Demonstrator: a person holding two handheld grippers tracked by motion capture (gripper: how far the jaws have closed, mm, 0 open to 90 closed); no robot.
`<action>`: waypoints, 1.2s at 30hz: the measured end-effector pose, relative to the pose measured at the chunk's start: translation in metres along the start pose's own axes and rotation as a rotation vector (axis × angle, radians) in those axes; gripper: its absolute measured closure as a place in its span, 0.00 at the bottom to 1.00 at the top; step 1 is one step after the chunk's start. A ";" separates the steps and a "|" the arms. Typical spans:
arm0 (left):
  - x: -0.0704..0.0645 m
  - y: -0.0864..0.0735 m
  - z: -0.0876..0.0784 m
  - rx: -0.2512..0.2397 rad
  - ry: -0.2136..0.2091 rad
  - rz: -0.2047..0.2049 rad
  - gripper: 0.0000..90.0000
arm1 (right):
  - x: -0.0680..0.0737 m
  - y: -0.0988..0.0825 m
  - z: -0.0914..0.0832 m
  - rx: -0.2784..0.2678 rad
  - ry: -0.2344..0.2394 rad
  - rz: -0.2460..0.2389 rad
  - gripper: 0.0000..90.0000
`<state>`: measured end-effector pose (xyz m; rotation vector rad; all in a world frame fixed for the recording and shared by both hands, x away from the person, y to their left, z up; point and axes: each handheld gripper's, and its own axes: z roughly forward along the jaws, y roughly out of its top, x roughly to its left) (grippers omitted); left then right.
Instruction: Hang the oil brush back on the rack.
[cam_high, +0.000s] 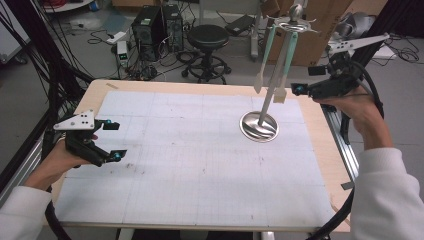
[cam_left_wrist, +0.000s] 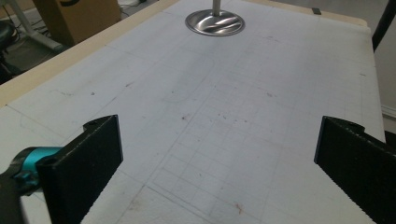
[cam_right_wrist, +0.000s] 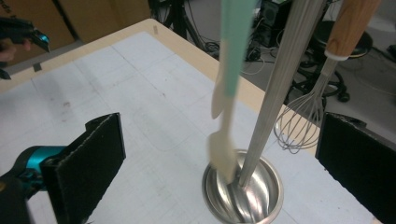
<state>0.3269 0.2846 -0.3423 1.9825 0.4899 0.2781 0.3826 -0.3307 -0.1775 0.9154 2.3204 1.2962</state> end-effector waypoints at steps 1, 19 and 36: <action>-0.001 -0.001 0.001 0.000 0.003 0.002 0.02 | 0.004 -0.004 -0.001 -0.004 0.003 -0.003 0.00; -0.029 -0.013 0.003 -0.024 0.037 0.010 0.02 | 0.063 -0.089 0.003 -0.114 0.009 -0.074 0.00; -0.032 -0.041 0.008 -0.048 0.066 0.004 0.02 | 0.071 -0.168 0.047 -0.172 0.066 -0.027 0.00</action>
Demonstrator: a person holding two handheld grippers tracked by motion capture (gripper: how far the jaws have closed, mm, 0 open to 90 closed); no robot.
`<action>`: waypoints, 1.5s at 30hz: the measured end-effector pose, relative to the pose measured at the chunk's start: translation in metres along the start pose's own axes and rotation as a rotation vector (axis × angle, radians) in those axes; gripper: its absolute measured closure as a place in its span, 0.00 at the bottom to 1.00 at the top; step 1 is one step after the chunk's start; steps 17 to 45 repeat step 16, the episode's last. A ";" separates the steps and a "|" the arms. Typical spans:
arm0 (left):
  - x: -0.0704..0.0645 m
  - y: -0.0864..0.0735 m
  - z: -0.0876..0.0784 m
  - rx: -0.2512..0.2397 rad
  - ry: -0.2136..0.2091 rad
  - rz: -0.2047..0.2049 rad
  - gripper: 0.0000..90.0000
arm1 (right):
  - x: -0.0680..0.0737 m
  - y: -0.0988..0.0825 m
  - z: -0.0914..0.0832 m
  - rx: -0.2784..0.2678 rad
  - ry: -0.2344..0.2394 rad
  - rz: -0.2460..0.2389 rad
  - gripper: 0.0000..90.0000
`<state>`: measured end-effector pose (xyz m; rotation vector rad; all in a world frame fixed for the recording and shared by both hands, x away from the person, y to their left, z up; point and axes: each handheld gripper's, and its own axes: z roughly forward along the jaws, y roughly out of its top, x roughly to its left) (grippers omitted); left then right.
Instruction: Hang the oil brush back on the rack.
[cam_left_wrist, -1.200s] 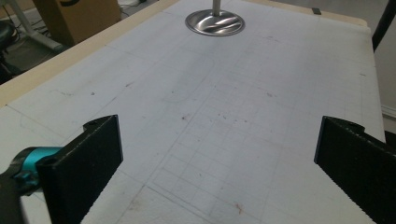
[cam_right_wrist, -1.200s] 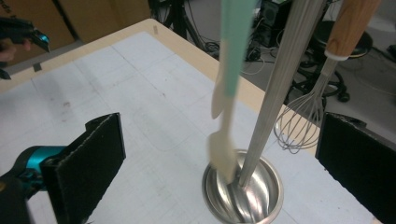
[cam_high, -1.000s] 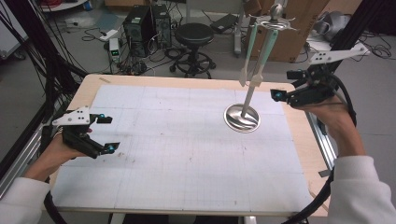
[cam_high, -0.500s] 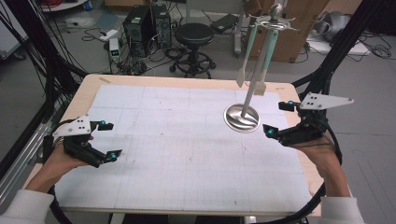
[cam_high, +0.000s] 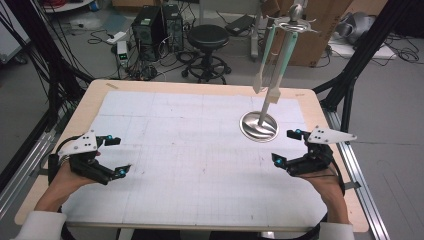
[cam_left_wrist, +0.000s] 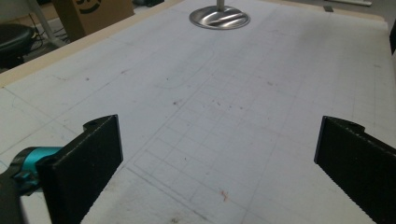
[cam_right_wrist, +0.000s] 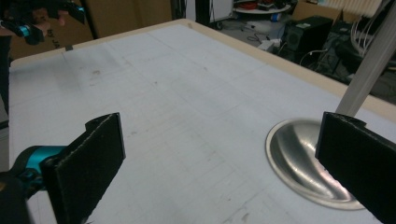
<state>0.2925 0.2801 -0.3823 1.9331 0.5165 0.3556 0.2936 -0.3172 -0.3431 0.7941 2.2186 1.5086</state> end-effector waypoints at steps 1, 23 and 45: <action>0.000 -0.001 0.000 -0.012 0.002 -0.004 0.02 | 0.001 -0.004 0.003 0.009 -0.010 0.000 0.00; -0.004 -0.014 -0.001 -0.033 -0.011 -0.002 0.02 | 0.006 -0.032 0.010 0.014 -0.012 0.037 0.00; -0.004 -0.014 -0.001 -0.033 -0.011 -0.002 0.02 | 0.006 -0.032 0.010 0.014 -0.012 0.037 0.00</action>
